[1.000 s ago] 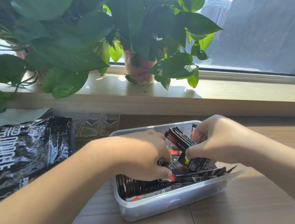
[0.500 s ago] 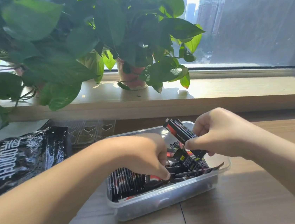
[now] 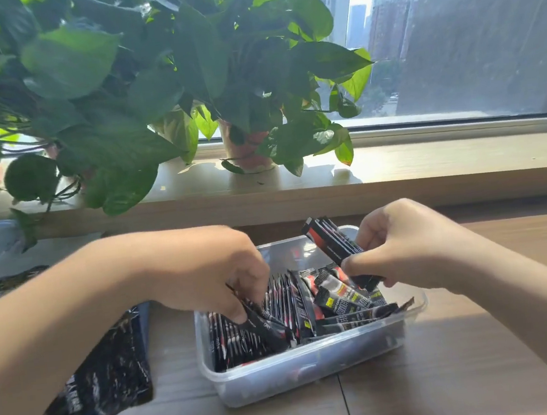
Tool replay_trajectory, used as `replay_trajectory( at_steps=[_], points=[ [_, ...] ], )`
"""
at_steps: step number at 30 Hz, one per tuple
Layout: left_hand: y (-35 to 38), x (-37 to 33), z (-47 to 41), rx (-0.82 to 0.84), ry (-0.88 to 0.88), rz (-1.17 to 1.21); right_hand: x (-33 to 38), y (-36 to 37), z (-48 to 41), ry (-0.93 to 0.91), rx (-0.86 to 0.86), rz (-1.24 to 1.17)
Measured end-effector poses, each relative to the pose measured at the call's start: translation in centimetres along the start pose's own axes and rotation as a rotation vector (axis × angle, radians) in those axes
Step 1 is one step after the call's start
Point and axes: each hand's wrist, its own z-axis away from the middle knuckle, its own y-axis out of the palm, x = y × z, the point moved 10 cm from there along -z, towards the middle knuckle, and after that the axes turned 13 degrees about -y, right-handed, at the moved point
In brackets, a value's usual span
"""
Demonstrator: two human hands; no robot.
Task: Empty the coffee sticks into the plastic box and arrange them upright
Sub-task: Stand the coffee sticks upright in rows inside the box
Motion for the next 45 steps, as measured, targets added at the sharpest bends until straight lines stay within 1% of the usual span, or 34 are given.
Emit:
replay_trajectory(
  at_steps=[3,5,7,9,12,13,14,16,18,19,21,24,29,33,37,41,45],
  points=[
    [0.7,-0.8,-1.3,-0.087,0.091,-0.181,0.2,0.1,0.0,-0.008,-0.003,0.006],
    [0.6,-1.4,-1.2,-0.158,0.183,-0.206,0.3,0.2,0.0,-0.011,0.003,0.007],
    [0.3,-1.6,-0.8,-0.22,0.238,-0.222,0.2,0.4,0.0,-0.013,0.011,-0.004],
    [0.7,-0.6,-1.1,-0.184,0.201,-0.202,-0.1,0.5,0.0,-0.012,0.015,-0.012],
    [2.7,2.4,-2.0,-0.004,0.053,-0.178,-0.4,0.6,-0.1,-0.012,0.011,-0.023],
    [2.6,2.5,-2.1,-0.003,0.047,-0.145,-0.4,0.6,-0.1,-0.013,0.008,-0.028],
    [2.2,2.3,-2.1,-0.028,0.039,-0.129,-0.5,0.6,-0.1,-0.013,0.005,-0.031],
    [0.6,0.3,-2.0,-0.151,0.062,-0.146,-0.5,0.6,-0.1,-0.011,0.003,-0.032],
    [-0.4,-2.7,-1.7,-0.253,0.166,-0.115,-0.5,0.6,-0.1,-0.009,0.007,-0.032],
    [-0.1,-3.9,-1.5,-0.259,0.218,-0.097,-0.5,0.7,0.0,-0.01,0.013,-0.03],
    [1.3,-4.9,-2.0,-0.219,0.273,-0.095,-0.4,0.7,0.0,-0.018,0.019,-0.018],
    [2.9,-5.0,-3.1,-0.178,0.273,-0.088,-0.4,0.7,0.0,-0.018,0.03,-0.019],
    [5.1,-5.2,-4.5,-0.072,0.222,-0.249,-0.3,0.9,0.0,-0.032,0.029,-0.005],
    [4.8,-5.2,-4.1,-0.079,0.227,-0.25,-0.2,0.9,-0.1,-0.041,0.007,0.014],
    [4.4,-5.2,-3.7,-0.088,0.234,-0.196,-0.5,1.0,-0.1,-0.032,0.003,0.025],
    [4.3,-3.9,-3.2,-0.056,0.198,-0.217,-0.8,1.1,-0.2,-0.015,0.013,0.03],
    [4.0,-2.9,-2.5,-0.095,0.131,-0.166,-0.7,1.4,-0.3,-0.027,0.013,0.085]
  ],
)
